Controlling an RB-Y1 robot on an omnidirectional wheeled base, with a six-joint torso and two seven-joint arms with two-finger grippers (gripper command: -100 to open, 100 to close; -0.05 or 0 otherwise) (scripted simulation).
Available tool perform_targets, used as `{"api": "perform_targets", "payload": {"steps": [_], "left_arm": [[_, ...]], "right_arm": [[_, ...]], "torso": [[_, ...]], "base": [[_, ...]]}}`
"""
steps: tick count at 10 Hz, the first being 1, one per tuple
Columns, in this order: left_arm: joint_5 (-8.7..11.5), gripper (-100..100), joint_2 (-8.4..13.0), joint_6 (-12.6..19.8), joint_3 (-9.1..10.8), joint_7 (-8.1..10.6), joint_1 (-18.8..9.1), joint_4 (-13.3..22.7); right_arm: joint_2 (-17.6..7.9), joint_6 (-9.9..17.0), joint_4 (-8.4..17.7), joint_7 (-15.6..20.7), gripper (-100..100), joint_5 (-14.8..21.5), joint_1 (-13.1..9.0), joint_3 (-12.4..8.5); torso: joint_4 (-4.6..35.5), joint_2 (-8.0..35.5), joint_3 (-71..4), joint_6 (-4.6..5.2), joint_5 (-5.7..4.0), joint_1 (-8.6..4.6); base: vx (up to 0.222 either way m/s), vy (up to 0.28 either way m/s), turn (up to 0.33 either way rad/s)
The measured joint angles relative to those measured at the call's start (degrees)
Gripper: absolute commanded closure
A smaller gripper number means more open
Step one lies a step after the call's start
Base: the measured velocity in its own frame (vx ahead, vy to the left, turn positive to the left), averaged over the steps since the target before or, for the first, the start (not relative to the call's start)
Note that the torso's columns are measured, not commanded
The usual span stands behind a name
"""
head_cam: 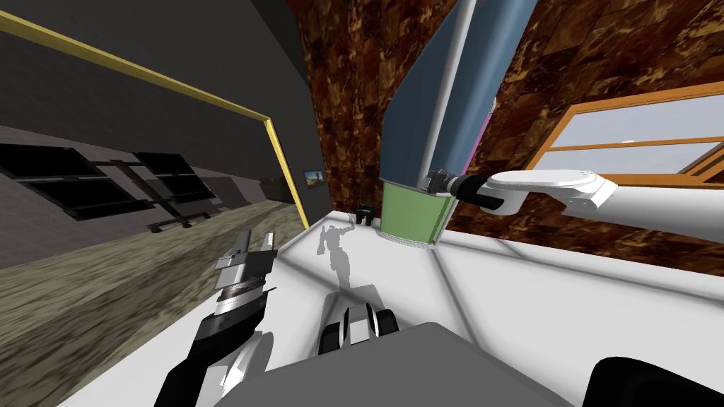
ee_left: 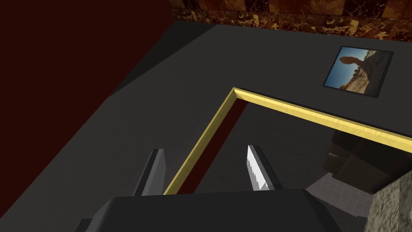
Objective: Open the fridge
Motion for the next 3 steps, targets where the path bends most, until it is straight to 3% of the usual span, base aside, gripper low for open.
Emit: {"api": "perform_targets", "payload": {"steps": [3], "left_arm": [[0.0, 0, 0.0, 0.0, 0.00, 0.00, 0.0, 0.0]], "right_arm": [[0.1, 0.0, 0.1, 0.0, 0, 0.0, 0.1, 0.2]], "torso": [[-0.1, 0.0, 0.0, 0.08, -0.11, -0.13]], "base": [[0.000, 0.000, 0.000]]}}
